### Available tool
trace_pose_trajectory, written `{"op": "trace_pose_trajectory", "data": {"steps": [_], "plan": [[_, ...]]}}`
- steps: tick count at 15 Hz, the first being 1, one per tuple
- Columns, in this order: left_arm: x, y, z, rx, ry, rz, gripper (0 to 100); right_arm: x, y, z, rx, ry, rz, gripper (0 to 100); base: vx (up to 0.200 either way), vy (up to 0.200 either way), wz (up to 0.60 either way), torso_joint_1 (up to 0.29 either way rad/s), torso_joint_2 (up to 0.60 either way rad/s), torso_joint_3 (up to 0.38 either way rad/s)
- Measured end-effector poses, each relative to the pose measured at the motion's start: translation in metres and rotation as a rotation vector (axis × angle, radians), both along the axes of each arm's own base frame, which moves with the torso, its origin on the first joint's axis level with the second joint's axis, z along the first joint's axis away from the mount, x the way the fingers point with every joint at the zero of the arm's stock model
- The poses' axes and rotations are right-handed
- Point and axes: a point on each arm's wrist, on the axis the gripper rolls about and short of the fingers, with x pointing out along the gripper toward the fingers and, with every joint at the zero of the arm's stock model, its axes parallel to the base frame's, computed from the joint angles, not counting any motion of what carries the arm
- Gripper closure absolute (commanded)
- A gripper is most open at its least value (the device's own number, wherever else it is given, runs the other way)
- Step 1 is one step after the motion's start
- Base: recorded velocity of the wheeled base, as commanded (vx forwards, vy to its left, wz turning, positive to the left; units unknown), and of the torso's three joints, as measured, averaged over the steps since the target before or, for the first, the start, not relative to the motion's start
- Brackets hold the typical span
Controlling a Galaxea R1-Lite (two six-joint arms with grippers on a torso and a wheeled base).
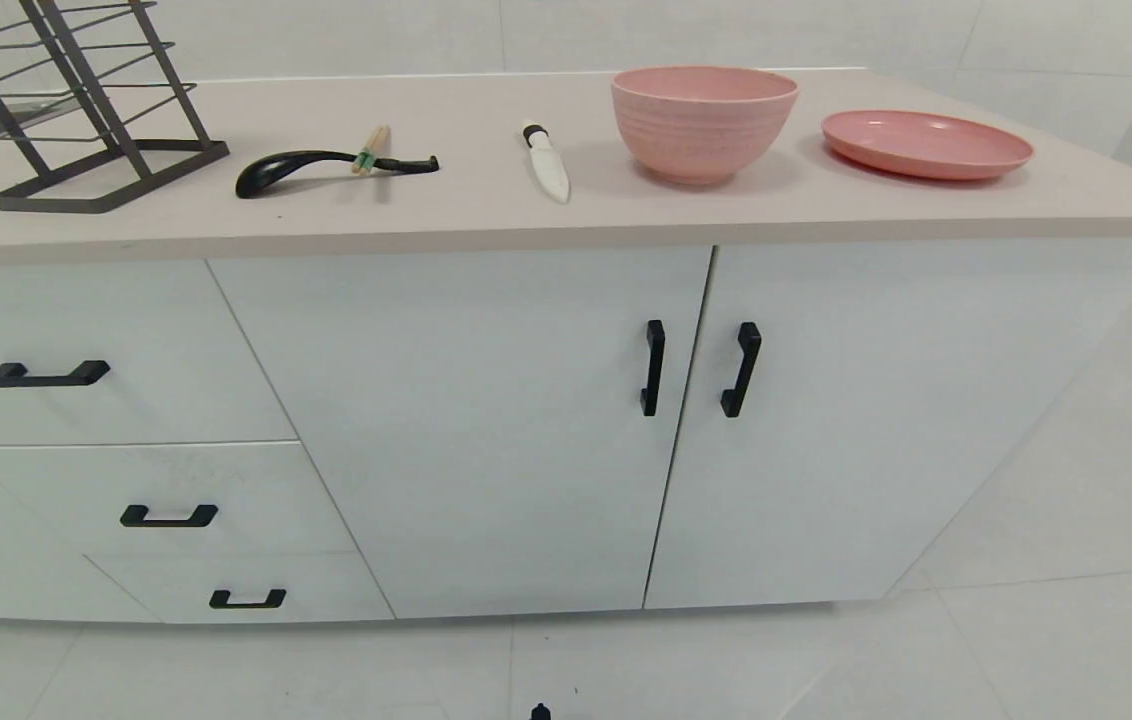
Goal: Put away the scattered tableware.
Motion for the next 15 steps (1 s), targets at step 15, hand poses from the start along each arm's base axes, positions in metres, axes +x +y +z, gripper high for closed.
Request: {"op": "trace_pose_trajectory", "data": {"steps": [15], "plan": [[0.049,-0.018,0.108,0.386,-0.229,-0.824,0,0.179,0.052,-0.079,-0.112,0.027,0.485,0,0.0,0.0,0.0,0.0,0.0,0.0]]}}
